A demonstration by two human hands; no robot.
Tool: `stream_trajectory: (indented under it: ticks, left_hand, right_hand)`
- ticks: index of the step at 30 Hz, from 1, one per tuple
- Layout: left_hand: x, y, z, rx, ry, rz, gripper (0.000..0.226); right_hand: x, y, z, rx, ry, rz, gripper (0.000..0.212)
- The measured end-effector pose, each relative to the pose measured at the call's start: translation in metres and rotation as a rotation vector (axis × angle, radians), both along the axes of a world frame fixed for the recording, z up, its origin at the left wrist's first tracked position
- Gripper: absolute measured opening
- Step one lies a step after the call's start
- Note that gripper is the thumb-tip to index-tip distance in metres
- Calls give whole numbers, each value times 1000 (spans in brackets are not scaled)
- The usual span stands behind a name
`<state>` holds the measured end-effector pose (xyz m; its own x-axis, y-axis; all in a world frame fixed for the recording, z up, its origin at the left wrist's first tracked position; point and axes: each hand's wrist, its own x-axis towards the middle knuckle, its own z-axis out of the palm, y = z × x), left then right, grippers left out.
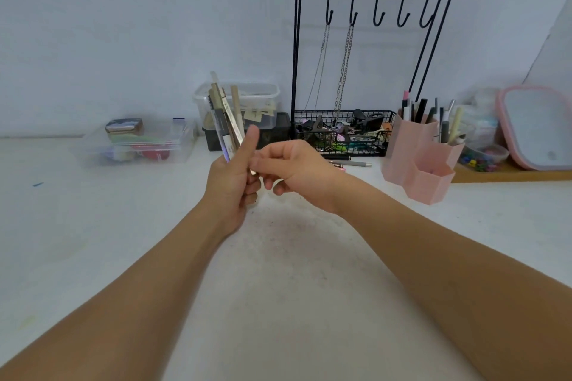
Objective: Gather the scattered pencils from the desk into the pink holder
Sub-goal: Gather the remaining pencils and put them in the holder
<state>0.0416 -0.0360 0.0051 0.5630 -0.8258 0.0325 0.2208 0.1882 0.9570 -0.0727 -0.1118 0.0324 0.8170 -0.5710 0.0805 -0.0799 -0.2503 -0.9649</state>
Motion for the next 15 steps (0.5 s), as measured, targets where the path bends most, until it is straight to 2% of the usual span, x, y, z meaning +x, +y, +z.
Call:
stream_trajectory:
  ticks: [5, 8, 11, 13, 15]
  left_hand:
    - [1, -3, -6, 27, -31, 43, 32]
    - [-1, -4, -7, 27, -50, 60, 28]
    - [0, -2, -5, 31, -33, 57, 31]
    - [0, -1, -4, 28, -8, 47, 32]
    - [0, 0, -3, 36, 2, 45, 34]
  right_hand:
    - [0, 6, 1, -283, 108, -27, 9]
    - [-9, -5, 10, -340, 198, -32, 15]
    - [-23, -34, 15, -459, 216, -255, 13]
    - [-33, -51, 17, -597, 316, -327, 7]
    - [-40, -60, 17, -654, 445, -298, 9]
